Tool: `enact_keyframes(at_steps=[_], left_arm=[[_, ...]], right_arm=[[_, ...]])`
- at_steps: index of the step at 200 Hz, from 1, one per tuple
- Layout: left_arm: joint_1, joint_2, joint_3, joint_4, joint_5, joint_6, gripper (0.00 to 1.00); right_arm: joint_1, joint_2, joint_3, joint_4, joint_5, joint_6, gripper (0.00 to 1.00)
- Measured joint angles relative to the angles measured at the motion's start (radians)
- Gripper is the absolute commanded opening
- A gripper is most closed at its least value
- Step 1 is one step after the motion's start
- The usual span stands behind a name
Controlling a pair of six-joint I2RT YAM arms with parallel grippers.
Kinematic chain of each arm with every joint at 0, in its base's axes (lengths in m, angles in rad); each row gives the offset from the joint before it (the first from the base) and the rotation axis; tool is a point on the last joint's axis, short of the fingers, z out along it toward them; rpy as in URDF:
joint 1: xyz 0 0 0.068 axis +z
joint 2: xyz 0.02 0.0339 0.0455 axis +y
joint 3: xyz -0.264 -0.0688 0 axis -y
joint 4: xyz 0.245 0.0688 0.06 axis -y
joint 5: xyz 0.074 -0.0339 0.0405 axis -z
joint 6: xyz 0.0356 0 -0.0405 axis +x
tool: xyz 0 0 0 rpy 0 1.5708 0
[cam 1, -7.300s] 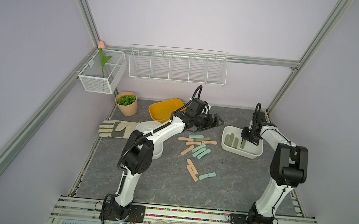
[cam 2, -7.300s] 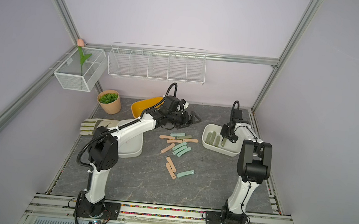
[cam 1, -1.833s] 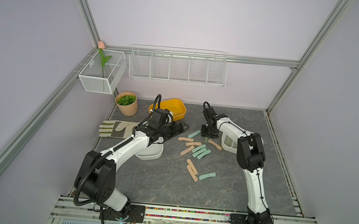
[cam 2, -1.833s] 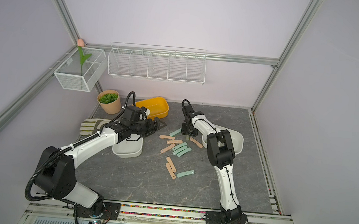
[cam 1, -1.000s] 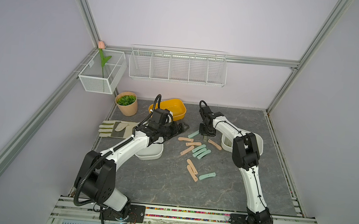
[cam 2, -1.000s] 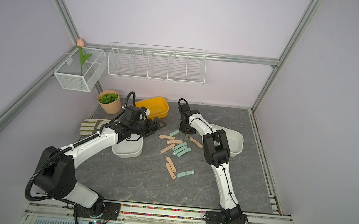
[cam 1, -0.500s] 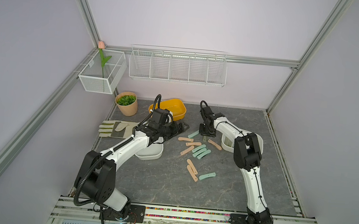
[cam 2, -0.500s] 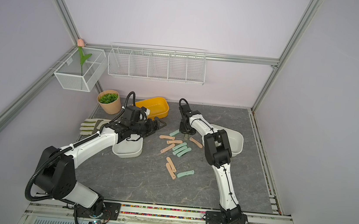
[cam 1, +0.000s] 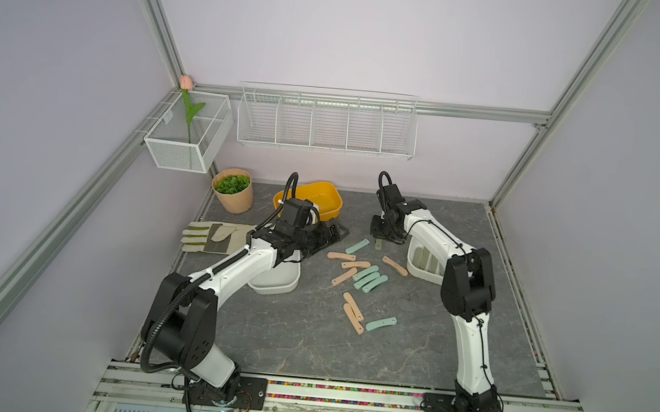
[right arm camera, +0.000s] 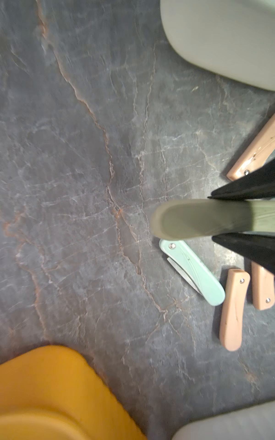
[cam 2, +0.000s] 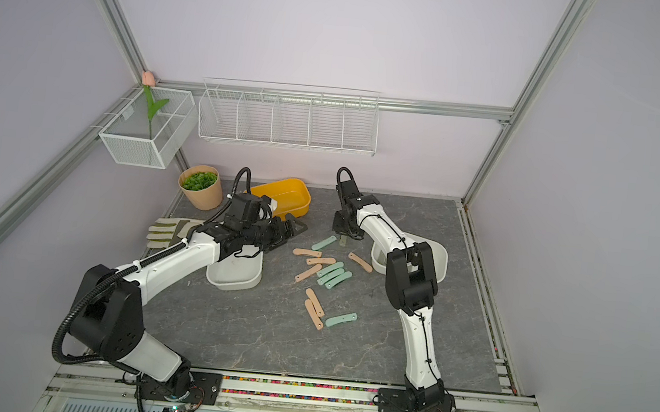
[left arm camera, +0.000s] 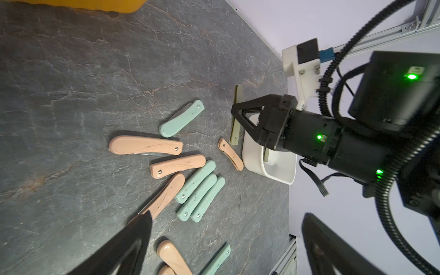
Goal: Place the fruit knives into the storage box by color
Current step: Pick up the fruit knife from the center of the board, then place the fruit knife in the storage box.
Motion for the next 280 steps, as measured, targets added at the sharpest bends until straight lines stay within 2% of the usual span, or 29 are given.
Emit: enact_keyframes(at_steps=[59, 108, 149, 204, 240, 280], left_arm=[[-0.08, 0.111, 0.172, -0.028, -0.008, 0.01, 0.99], [-0.161, 0.243, 0.342, -0.045, -0.006, 0.017, 0.99], [-0.202, 0.323, 0.426, -0.06, 0.003, 0.016, 0.99], [-0.22, 0.364, 0.463, -0.059, 0.018, 0.016, 0.99], [-0.22, 0.383, 0.465, -0.059, 0.028, 0.016, 0.99], [-0.22, 0.391, 0.465, -0.058, 0.045, 0.016, 0.99]], right_arm=[[-0.099, -0.208, -0.166, 0.04, -0.026, -0.008, 0.26], [-0.248, -0.412, -0.375, 0.072, -0.028, -0.055, 0.25], [-0.388, -0.514, -0.55, 0.089, -0.018, -0.098, 0.25], [-0.503, -0.527, -0.662, 0.119, 0.003, -0.159, 0.25], [-0.51, -0.501, -0.663, 0.158, 0.023, -0.206, 0.25], [-0.51, -0.396, -0.645, 0.173, 0.055, -0.251, 0.24]])
